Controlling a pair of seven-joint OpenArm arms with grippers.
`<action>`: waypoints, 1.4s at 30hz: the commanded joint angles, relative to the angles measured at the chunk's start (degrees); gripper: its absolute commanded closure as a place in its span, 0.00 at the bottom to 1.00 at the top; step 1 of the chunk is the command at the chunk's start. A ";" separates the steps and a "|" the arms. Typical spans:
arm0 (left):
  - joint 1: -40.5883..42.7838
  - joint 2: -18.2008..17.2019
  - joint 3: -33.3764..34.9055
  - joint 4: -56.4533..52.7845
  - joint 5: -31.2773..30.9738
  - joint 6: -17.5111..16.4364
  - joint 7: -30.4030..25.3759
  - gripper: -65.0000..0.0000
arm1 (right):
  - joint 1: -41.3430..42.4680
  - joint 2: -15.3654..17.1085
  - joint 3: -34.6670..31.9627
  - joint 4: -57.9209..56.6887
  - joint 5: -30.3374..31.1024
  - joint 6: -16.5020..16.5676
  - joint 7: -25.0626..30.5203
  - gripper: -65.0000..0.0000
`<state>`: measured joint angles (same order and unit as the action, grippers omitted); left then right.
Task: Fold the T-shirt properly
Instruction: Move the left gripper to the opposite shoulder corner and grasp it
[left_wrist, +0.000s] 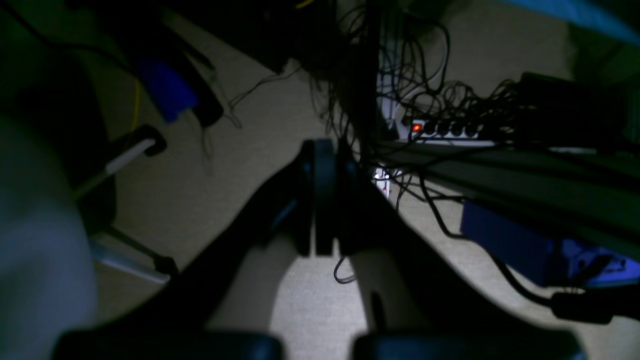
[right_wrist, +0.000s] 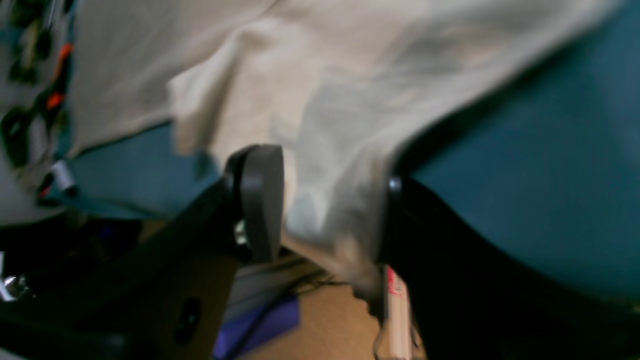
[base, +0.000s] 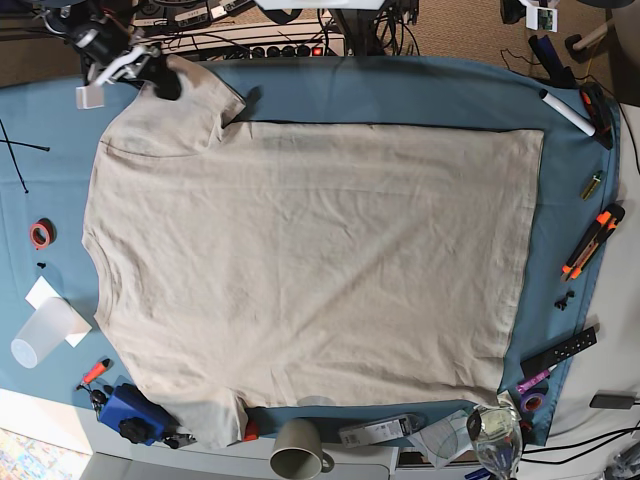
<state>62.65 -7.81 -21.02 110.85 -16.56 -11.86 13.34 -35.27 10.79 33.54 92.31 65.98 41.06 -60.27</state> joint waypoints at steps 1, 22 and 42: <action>0.96 -0.31 -0.17 1.29 -0.20 -0.07 -0.87 1.00 | -0.92 -0.04 -1.46 -0.17 -5.57 -1.06 -4.17 0.60; -13.29 -0.28 -0.17 13.70 -0.22 4.81 5.46 0.73 | -0.94 -1.57 1.81 -0.13 -7.10 -1.06 -4.90 0.60; -32.39 -0.31 -0.17 -1.86 -3.21 16.90 16.72 0.57 | -0.94 -1.55 1.81 -0.13 -7.10 -1.06 -7.43 0.60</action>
<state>30.00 -7.68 -21.02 108.05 -19.49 5.19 30.50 -35.03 8.75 35.16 92.60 65.49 42.06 -62.33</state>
